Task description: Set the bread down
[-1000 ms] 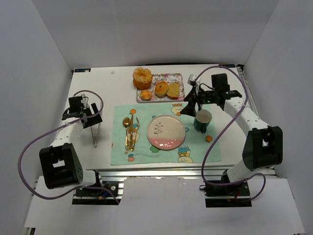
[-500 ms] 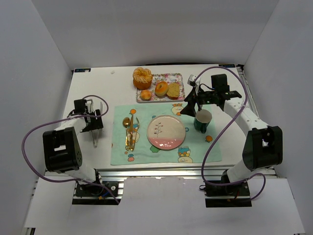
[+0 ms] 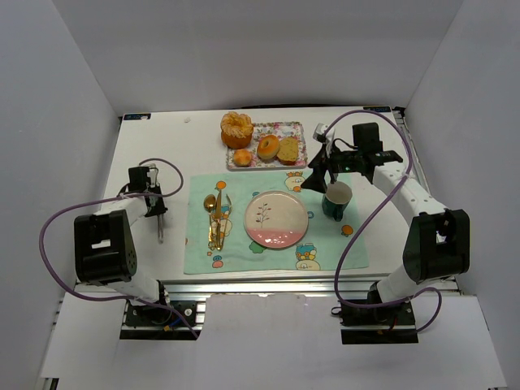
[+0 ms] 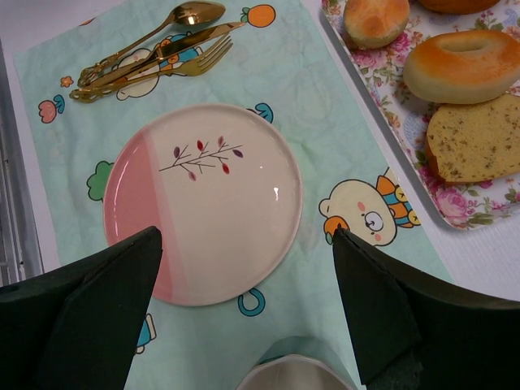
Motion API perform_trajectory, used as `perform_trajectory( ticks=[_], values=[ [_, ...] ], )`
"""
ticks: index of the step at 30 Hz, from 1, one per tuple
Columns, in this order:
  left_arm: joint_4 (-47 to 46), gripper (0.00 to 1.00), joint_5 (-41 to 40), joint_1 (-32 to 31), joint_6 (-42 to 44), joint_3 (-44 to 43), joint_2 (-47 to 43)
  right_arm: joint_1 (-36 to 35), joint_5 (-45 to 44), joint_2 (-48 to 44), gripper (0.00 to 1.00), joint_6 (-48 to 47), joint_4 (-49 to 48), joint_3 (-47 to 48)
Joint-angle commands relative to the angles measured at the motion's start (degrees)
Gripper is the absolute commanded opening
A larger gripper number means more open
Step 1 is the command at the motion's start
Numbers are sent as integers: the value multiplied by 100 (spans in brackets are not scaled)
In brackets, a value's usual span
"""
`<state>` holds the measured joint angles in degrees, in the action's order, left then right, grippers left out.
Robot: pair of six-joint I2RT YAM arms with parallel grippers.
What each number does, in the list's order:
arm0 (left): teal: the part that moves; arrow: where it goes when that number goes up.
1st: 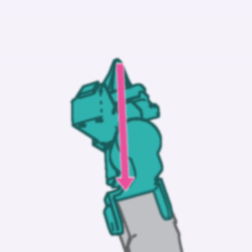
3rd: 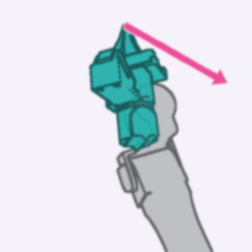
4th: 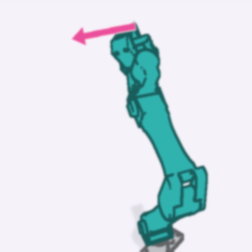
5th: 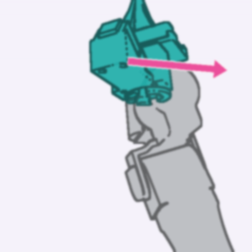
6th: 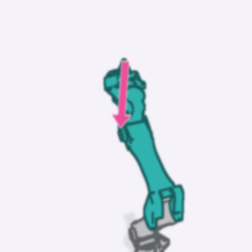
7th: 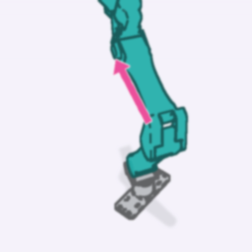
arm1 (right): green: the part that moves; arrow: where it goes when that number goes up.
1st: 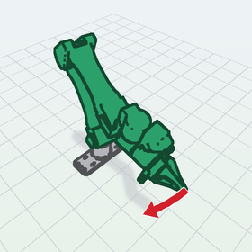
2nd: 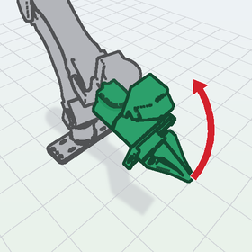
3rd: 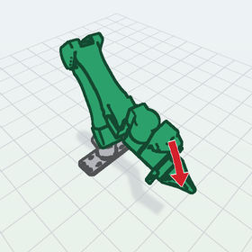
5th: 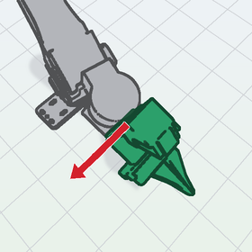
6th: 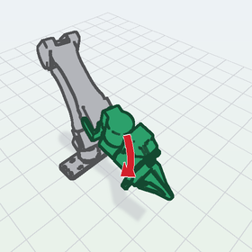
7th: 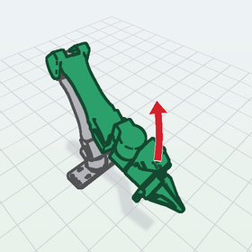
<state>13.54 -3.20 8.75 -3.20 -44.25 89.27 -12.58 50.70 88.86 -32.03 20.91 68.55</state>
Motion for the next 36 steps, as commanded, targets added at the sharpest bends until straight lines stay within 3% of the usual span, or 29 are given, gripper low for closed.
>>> perform_trajectory(
  ticks=[1, 3, 6, 11, 18, 25, 36],
  values=[
    [53, 24, -5, -14, -145, 180, -15, 54, -16, -88, 89, -22, 36, 220],
    [-62, 5, 82, -23, -259, 189, -251, 62, -25, -105, 89, -40, 45, 220],
    [-88, 1, 529, -14, -593, 22, -542, 89, -51, -149, 89, -49, 54, 220],
    [-140, 11, 1487, -374, -1910, -479, -1210, 168, -95, -237, 89, -31, 45, 237],
    [-1027, 29, 2173, -1918, -4158, -944, -1151, 422, 19, -264, 89, 214, -104, 316],
    [-1301, 35, 2464, -2667, -4637, -1621, -351, 642, 133, -246, 89, 329, -166, 369],
    [-1478, 42, 2825, -3055, -5173, -2246, 555, 818, 177, -317, 89, 391, -289, 185]
  ],
)
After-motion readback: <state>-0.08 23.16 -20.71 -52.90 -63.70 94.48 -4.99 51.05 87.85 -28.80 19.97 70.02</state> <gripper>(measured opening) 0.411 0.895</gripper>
